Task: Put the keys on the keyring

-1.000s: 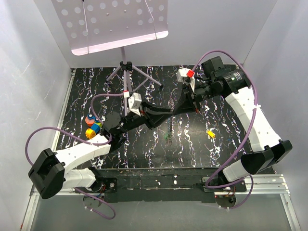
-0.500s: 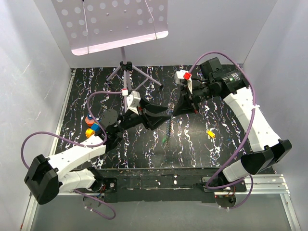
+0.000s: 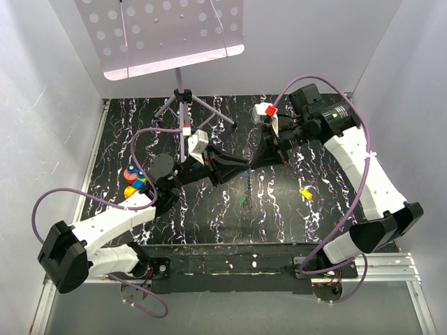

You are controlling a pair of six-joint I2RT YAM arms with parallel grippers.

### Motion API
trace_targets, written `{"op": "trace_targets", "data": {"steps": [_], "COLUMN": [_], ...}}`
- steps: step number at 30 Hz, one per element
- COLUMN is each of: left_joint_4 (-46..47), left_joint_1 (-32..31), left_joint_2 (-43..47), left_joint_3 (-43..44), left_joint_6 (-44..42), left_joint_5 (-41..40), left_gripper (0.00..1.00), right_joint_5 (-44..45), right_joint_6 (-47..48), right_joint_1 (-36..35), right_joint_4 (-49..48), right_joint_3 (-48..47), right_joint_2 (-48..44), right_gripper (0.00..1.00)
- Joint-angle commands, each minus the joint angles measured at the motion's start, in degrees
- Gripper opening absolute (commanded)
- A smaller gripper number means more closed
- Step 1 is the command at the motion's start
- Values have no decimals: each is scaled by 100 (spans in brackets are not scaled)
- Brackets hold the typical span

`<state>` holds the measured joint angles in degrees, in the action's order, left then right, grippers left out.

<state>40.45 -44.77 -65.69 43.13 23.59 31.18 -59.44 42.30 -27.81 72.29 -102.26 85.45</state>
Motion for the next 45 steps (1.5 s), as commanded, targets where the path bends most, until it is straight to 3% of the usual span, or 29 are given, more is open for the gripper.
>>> {"op": "trace_targets", "data": {"steps": [1,9,15,25,29,40,45], "left_joint_4": [-256,-687,-889,-1206,-1223,-1302,-1303], "left_joint_1": [13,13,13,13,13,13,13], "left_joint_2": [13,4,-67,-67,-49,-66,-84], "left_joint_3": [222,406,529,643,635,644,661], "left_joint_6": [-127,-338,-399,-558,-566,-619,-628], "left_joint_5": [117,134,239,222,187,195,213], "left_gripper": [20,19,8,9,16,15,10], "right_joint_5": [-138,-147,-129,-129,-129,-120,-121], "right_joint_6": [-12,-12,-12,-12,-12,-12,-12], "right_joint_1": [-31,-40,-58,-66,-75,-84,-93], "right_joint_4": [-31,-22,-13,-5,-5,-13,-4], "right_joint_3": [-49,-49,-49,-49,-40,-49,-31], "right_joint_2": [-90,-99,-81,-90,-90,-81,-81], "right_gripper": [1,1,1,1,1,1,1]}}
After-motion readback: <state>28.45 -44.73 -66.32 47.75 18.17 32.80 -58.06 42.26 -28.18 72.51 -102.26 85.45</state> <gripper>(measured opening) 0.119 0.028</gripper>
